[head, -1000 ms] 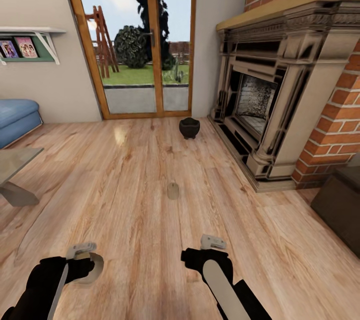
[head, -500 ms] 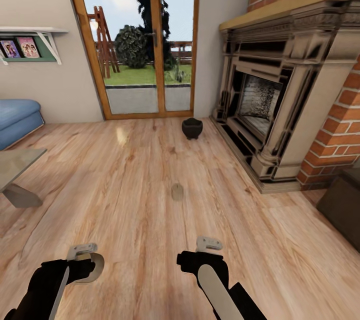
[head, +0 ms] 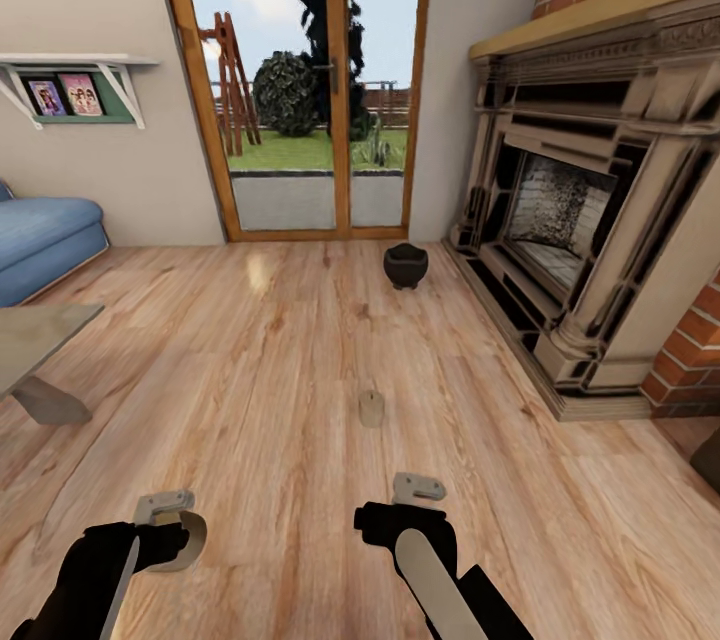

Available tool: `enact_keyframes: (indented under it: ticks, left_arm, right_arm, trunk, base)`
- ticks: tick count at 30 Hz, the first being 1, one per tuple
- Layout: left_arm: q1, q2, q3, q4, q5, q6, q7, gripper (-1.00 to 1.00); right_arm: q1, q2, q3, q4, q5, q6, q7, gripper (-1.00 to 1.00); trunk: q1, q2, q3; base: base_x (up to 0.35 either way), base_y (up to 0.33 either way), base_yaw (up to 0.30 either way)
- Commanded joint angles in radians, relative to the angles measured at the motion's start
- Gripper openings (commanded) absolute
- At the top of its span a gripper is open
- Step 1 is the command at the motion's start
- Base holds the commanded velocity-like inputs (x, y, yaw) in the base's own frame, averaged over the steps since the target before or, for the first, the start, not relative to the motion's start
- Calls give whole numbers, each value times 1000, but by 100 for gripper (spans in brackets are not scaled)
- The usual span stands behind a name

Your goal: Place each of the two pumpkins and all three candles from the living room inside a cabinet in the living room (use any cabinet), then make sure every cabinet is closed, and position the cauldron so it is next to a table in the living room.

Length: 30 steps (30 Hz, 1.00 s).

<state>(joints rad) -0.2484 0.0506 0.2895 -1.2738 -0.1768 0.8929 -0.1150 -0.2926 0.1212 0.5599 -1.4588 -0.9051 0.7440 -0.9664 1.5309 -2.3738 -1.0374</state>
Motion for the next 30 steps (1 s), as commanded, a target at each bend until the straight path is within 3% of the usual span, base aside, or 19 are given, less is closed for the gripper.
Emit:
enact_keyframes:
  ticks: [1,30]
  left_arm:
    - [0,0,0,0,-1,0,0,-100]
    - [0,-2,-7,1,-1,0,0,-100]
  right_arm:
    - [0,0,0,0,0,0,0,100]
    - [0,0,6,1,-2,-2,11,100]
  trunk:
    - [0,0,0]
    - [0,0,0]
  base:
    - [330,0,4]
    - [320,0,0]
